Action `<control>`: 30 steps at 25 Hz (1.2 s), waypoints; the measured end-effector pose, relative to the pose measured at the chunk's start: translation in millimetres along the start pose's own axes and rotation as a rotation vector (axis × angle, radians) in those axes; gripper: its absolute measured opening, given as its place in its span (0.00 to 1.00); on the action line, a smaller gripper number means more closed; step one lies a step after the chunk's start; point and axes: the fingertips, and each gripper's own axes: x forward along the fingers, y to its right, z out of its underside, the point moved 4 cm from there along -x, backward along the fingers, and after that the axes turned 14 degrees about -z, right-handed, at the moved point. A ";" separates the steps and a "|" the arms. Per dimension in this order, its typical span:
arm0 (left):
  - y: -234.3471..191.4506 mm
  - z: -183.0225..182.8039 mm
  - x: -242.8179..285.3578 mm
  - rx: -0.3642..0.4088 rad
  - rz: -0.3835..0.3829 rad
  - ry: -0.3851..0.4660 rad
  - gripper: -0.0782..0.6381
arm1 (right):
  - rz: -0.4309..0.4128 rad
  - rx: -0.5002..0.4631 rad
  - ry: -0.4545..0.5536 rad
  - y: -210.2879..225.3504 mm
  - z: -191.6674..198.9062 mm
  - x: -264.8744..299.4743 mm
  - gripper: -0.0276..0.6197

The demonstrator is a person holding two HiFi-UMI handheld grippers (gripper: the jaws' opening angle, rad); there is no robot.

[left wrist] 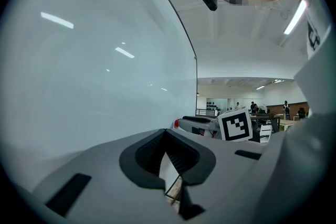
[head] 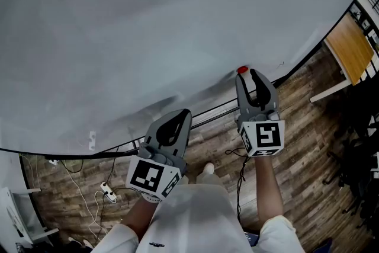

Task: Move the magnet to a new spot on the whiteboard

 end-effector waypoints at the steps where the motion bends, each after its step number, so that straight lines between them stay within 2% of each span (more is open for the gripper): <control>1: -1.4 -0.7 -2.8 0.000 0.003 0.002 0.12 | 0.005 -0.002 0.001 -2.4 -2.0 -2.1 0.25; 5: -7.7 -4.5 -16.2 -0.001 0.013 0.013 0.12 | 0.025 -0.024 0.003 -15.6 -12.0 -10.7 0.24; 7: -10.9 -5.8 -22.2 -0.002 0.018 0.018 0.12 | 0.033 -0.040 0.002 -22.6 -17.0 -14.9 0.18; 14: -20.8 -13.3 -45.4 -0.006 0.040 0.044 0.12 | 0.061 -0.081 -0.002 -49.5 -39.8 -36.1 0.07; 23: -43.6 -19.3 -72.4 -0.002 0.019 0.084 0.12 | 0.072 -0.048 -0.016 -87.6 -51.4 -63.6 0.06; 30: -71.2 -14.9 -89.9 -0.014 -0.036 0.098 0.12 | 0.079 0.035 -0.014 -122.4 -41.5 -80.0 0.06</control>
